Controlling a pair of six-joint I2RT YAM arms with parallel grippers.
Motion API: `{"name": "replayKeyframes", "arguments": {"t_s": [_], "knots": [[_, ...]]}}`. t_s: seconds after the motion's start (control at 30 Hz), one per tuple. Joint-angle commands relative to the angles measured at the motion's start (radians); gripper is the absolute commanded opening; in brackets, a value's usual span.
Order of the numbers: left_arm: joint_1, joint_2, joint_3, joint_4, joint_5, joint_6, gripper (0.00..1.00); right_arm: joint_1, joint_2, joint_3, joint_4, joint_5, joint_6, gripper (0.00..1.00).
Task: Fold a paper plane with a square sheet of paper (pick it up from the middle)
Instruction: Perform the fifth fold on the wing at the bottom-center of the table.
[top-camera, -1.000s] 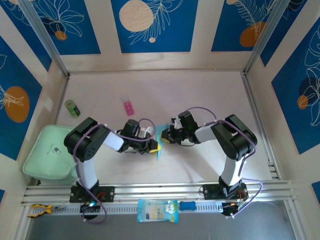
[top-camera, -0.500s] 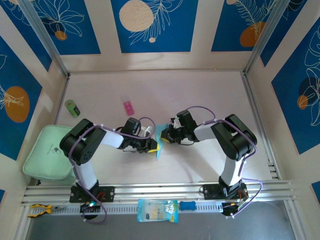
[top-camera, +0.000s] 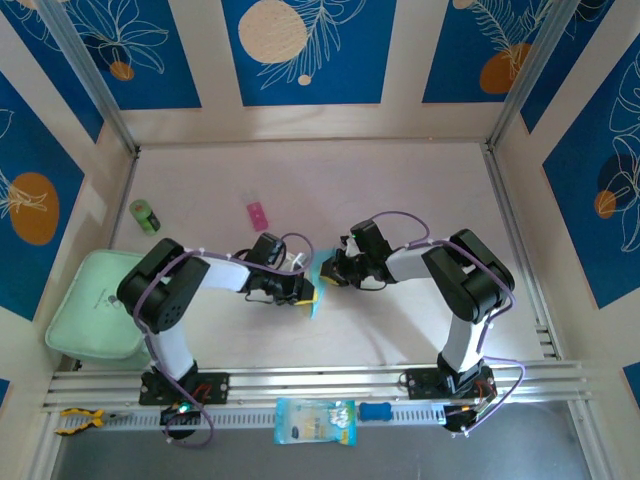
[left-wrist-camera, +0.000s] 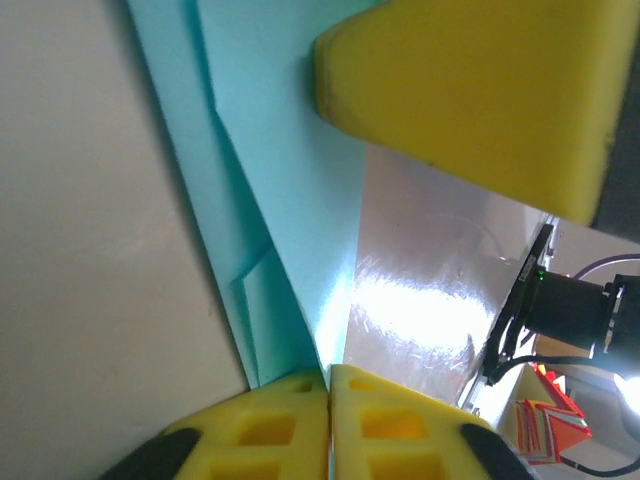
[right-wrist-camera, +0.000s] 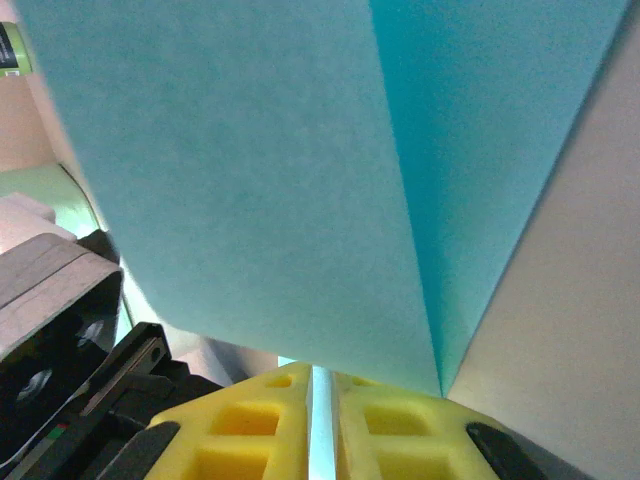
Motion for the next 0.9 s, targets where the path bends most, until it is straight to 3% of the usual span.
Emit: {"name": "replayKeyframes", "arguments": {"t_s": [0.0, 0.6, 0.87], "knots": [[-0.009, -0.003, -0.03, -0.2, -0.08, 0.041, 0.13, 0.023, 0.05, -0.004, -0.11, 0.066, -0.006, 0.14], [-0.033, -0.014, -0.012, -0.285, -0.111, 0.081, 0.2, 0.022, 0.053, -0.005, -0.125, 0.081, 0.004, 0.14], [-0.037, -0.014, -0.007, -0.319, -0.139, 0.096, 0.05, 0.023, 0.056, 0.001, -0.134, 0.085, 0.006, 0.14]]}}
